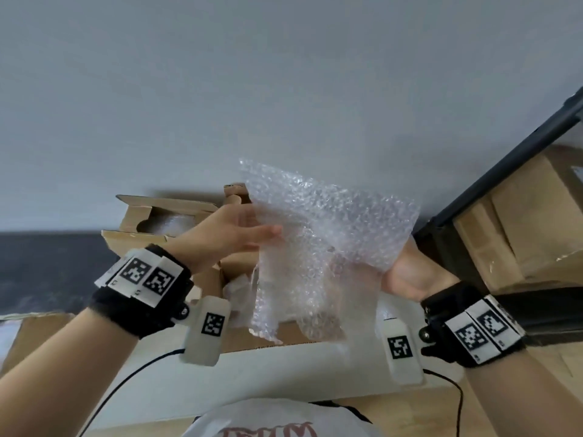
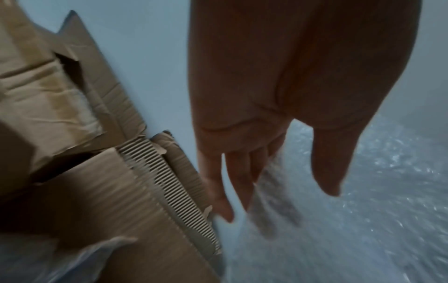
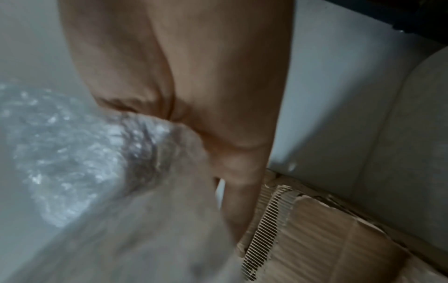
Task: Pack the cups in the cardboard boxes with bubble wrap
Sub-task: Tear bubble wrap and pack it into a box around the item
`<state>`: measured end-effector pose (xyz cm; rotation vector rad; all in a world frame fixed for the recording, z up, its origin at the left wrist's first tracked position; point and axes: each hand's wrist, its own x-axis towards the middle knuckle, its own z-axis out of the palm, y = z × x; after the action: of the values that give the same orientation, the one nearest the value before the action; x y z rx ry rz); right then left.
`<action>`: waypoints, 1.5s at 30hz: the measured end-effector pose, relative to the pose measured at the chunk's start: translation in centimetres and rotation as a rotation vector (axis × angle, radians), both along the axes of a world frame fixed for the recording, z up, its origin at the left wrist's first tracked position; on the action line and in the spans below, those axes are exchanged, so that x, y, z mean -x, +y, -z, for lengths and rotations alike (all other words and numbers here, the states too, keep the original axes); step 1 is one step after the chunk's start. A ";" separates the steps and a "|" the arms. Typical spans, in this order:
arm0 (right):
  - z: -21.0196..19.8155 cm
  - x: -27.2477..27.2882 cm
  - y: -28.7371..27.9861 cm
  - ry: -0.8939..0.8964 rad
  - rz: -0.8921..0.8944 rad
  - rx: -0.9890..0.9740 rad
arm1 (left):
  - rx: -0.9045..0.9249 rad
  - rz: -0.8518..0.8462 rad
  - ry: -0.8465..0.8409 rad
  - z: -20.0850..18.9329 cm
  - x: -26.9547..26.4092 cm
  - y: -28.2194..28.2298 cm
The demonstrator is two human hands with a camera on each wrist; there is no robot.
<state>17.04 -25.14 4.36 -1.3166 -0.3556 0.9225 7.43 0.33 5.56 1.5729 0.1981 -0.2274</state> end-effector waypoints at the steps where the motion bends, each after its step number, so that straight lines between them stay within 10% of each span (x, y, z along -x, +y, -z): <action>1: 0.1 -0.1 0.0 0.005 -0.007 -0.004 | 0.020 -0.037 0.007 0.5 0.4 0.0; 7: 1.8 -0.6 -1.1 0.342 -0.015 -0.116 | 0.031 -0.214 0.061 2.8 2.5 0.7; 18: 1.9 0.9 0.2 0.014 -0.201 0.090 | 0.079 -0.233 0.028 3.8 5.2 2.5; 23: 1.5 0.8 0.7 0.002 -0.008 0.120 | 0.155 -0.126 0.021 3.1 6.4 3.6; 37: -0.2 0.2 -0.1 0.046 -0.202 -0.061 | 0.225 -0.210 0.011 1.9 7.2 5.3; 41: 0.1 0.3 0.8 -0.552 -0.286 0.403 | -0.207 -0.159 -0.017 1.3 6.4 4.8; 45: -0.3 0.0 2.2 -0.876 -0.033 0.421 | -0.427 -0.243 -0.231 0.5 5.1 4.2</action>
<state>17.00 -22.91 4.62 -2.0820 -0.8876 0.4012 2.37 4.57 5.04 1.9625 0.2666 0.2000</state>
